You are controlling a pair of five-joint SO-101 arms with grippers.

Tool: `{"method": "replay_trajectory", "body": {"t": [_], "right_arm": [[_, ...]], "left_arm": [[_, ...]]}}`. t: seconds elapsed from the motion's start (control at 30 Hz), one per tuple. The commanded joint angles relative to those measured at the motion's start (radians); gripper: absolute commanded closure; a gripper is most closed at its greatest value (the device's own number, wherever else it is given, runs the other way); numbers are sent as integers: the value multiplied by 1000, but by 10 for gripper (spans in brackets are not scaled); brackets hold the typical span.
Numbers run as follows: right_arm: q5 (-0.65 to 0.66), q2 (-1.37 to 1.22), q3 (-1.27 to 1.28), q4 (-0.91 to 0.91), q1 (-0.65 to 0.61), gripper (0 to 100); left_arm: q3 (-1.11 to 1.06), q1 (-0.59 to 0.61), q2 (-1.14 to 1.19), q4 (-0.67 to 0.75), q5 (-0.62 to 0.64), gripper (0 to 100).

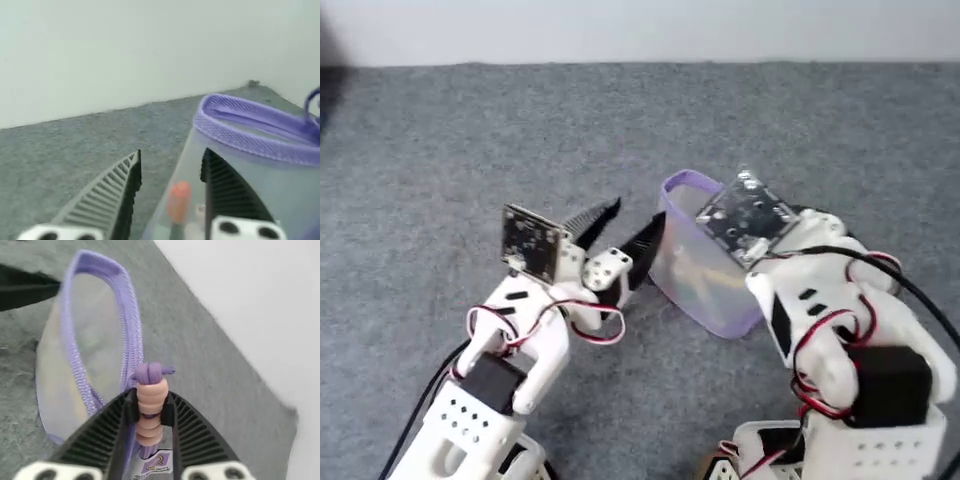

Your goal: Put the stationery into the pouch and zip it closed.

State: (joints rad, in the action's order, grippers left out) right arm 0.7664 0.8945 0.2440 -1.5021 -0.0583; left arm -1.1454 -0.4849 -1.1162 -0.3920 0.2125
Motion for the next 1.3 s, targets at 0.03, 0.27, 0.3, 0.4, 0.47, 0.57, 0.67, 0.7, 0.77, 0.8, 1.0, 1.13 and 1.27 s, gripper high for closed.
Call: {"method": "replay_trajectory", "body": {"t": [0.03,0.27,0.3,0.4,0.47,0.57,0.67,0.7,0.77,0.8,1.0,1.13,1.27], "right_arm": [[-123,-16,141,-28,113,991],[-284,-16,232,-142,199,991],[-296,-16,247,-160,209,991],[-316,-16,295,-222,249,991],[-319,-18,313,-271,268,991],[-319,-16,345,-288,274,991],[-319,-25,358,-285,269,991],[-321,-25,358,-285,268,991],[-325,-25,358,-283,239,991],[-347,-25,356,-283,220,991],[-543,-25,351,-260,65,991],[-632,-25,350,-200,-16,991],[-697,-25,350,-133,-71,991]], "left_arm": [[10,-31,2,23,-8,823],[13,-32,2,-18,-9,823],[13,-32,0,-35,-9,823],[16,-32,-8,-91,-9,823],[16,-32,-9,-117,-9,823],[28,-32,-9,-147,-9,823],[91,-49,-9,-219,-5,823],[117,-66,-9,-250,-3,823],[168,-110,-9,-321,-2,823],[188,-141,-9,-350,11,823],[252,-322,-9,-425,89,819],[255,-365,-9,-425,97,819],[255,-376,-8,-425,123,818]]}}
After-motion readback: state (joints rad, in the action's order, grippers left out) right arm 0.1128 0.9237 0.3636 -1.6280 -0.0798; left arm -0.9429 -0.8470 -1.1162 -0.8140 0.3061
